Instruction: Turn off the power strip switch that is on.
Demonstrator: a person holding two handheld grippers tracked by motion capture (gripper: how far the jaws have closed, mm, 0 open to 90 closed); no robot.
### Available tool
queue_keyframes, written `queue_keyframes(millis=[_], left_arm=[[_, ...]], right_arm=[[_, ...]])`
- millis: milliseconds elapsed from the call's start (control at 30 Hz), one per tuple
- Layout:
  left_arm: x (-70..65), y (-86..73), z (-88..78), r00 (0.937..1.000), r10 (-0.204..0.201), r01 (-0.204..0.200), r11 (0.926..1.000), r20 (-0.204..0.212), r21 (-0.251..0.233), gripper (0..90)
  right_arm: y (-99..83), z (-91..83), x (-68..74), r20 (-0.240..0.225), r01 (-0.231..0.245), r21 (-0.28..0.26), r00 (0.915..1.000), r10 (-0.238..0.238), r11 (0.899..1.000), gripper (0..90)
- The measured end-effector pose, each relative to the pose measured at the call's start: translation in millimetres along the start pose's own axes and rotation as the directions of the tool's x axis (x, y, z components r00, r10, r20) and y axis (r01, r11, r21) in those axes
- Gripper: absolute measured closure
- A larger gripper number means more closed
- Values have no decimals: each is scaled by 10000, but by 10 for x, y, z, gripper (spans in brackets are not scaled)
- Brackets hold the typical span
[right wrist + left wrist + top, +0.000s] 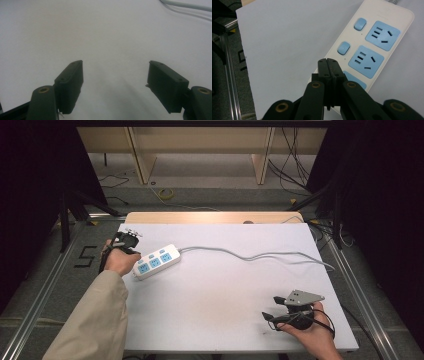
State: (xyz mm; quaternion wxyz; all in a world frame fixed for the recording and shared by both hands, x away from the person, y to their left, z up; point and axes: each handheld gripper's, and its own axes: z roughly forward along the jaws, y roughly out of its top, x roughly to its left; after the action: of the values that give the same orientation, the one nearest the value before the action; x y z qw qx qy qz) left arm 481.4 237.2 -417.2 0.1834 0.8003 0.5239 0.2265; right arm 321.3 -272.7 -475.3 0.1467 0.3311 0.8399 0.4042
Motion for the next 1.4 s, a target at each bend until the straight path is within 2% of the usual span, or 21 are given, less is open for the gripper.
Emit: queue_keyframes(millis=[333, 1400], left_arm=[[52, 11, 13, 9999, -94, 95, 9999, -44, 127, 897], [26, 132, 77, 9997, 262, -261, 9990, -24, 360, 898]], right_arm=[[4, 6, 4, -23, 5, 8, 10000, -5, 10000, 298], [12, 4, 14, -82, 10, -21, 10000, -10, 10000, 297]])
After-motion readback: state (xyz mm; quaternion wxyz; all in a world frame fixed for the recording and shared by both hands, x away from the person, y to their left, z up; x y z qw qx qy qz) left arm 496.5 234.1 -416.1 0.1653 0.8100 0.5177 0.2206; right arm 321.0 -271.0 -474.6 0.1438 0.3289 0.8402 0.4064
